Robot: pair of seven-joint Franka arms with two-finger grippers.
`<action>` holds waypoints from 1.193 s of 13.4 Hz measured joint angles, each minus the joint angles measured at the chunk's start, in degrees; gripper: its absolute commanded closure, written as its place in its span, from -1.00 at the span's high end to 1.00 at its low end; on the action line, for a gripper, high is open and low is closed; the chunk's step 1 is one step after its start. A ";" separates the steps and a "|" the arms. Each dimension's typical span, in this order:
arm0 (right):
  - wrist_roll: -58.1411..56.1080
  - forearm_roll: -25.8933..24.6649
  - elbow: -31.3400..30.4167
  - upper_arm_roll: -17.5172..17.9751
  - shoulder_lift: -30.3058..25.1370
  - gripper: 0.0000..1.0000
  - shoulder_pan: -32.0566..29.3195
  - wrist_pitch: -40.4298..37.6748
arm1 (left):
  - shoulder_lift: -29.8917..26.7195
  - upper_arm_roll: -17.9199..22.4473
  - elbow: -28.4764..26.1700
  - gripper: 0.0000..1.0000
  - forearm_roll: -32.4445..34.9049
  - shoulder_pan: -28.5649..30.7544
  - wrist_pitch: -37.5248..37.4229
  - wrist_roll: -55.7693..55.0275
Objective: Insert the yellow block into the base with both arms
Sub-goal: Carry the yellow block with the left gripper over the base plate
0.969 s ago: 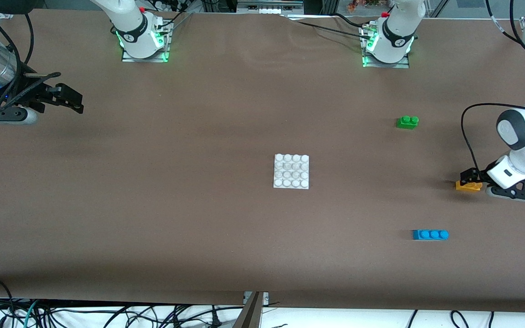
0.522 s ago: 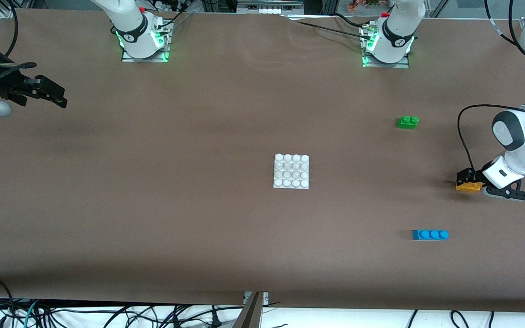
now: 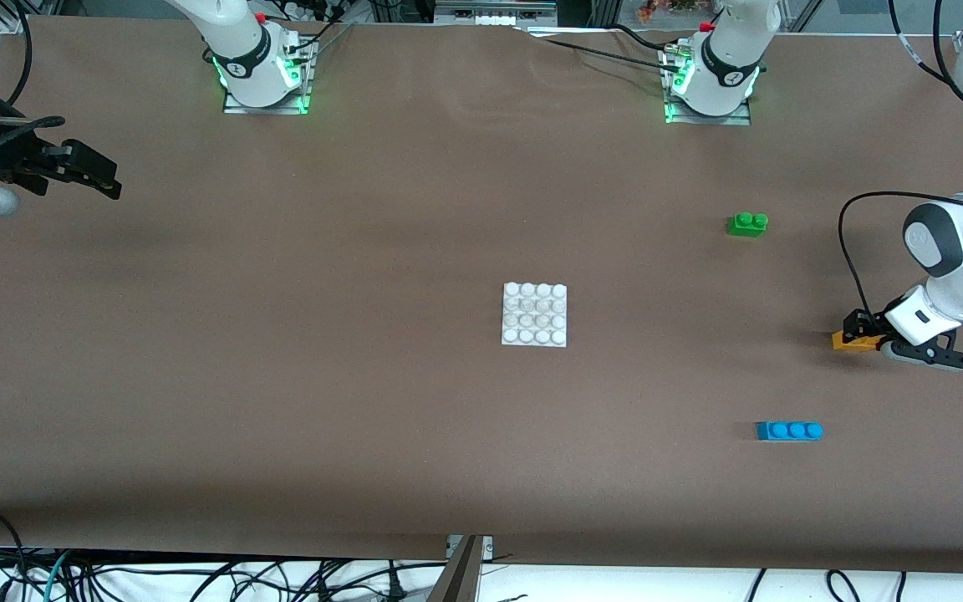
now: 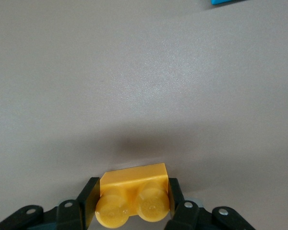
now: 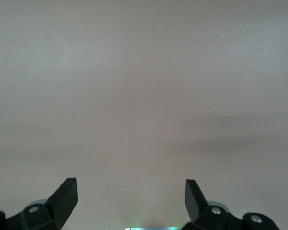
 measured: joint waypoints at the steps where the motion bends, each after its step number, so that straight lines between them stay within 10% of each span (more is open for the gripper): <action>1: 0.00 0.00 0.00 0.00 0.00 0.99 0.00 0.00 | -0.05 -0.01 0.09 -0.18 0.00 0.00 0.00 0.00; 16: -0.02 0.00 0.15 -0.04 0.00 0.99 -0.03 0.00 | -11.26 -12.05 15.53 0.03 0.00 -11.04 -35.02 -21.07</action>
